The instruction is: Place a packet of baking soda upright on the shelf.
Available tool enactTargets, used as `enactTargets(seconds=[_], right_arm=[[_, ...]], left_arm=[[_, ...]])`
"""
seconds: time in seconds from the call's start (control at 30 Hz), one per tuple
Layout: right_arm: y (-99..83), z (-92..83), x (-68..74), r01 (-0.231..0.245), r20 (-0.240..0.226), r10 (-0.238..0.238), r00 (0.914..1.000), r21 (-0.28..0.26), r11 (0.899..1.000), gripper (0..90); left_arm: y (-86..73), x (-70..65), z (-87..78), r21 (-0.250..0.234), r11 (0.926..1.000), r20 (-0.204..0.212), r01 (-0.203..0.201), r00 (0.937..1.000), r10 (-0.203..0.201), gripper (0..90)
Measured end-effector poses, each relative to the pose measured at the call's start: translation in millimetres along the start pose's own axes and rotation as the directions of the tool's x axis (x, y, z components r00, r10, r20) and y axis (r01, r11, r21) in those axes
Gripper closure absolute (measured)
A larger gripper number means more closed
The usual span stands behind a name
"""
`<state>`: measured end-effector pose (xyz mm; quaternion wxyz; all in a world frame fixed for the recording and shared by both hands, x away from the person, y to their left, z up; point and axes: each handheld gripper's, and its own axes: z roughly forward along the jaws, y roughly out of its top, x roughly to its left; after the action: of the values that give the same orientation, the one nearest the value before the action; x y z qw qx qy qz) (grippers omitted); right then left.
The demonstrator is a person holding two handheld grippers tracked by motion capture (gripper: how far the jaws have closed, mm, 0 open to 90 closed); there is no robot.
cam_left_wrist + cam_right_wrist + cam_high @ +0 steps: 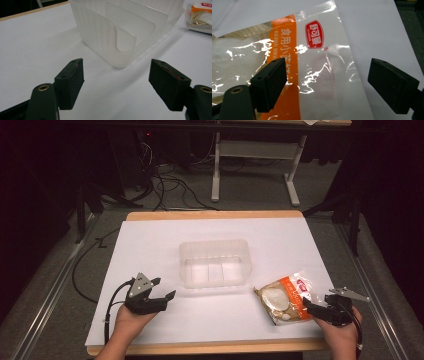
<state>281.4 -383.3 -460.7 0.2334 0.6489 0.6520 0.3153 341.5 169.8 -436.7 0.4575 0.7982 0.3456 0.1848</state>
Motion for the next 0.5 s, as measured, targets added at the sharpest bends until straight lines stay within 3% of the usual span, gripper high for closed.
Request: enactTargets(seconds=[0.1, 0.27, 0.4, 0.5], right_arm=[[-3.4, 2.1, -6.4, -0.046, -0.022, 0.046, 0.9987, 0.026, 0.999, 18.9], [-4.8, 4.3, -8.0, -0.067, -0.072, 0.070, 0.9949, 0.049, 0.997, 26.8], [-5.5, 1.9, -9.6, -0.090, -0.097, 0.093, 0.9909, 0.039, 0.995, 32.0], [-3.8, -3.8, -9.0, -0.092, -0.110, 0.091, 0.9898, -0.002, 0.996, 35.9]], left_arm=[[0.0, -1.4, 0.4, 0.003, 1.0000, 0.002, -0.005, 1.0000, 0.005, 28.6], [0.0, -3.2, 1.0, 0.008, 0.9999, 0.006, -0.014, 0.9999, 0.014, 28.6], [-0.1, -2.8, 1.7, 0.013, 0.9998, 0.007, -0.016, 0.9998, 0.016, 28.6], [0.1, -2.8, 1.7, 0.013, 0.9997, 0.006, -0.019, 0.9998, 0.019, 28.5]])
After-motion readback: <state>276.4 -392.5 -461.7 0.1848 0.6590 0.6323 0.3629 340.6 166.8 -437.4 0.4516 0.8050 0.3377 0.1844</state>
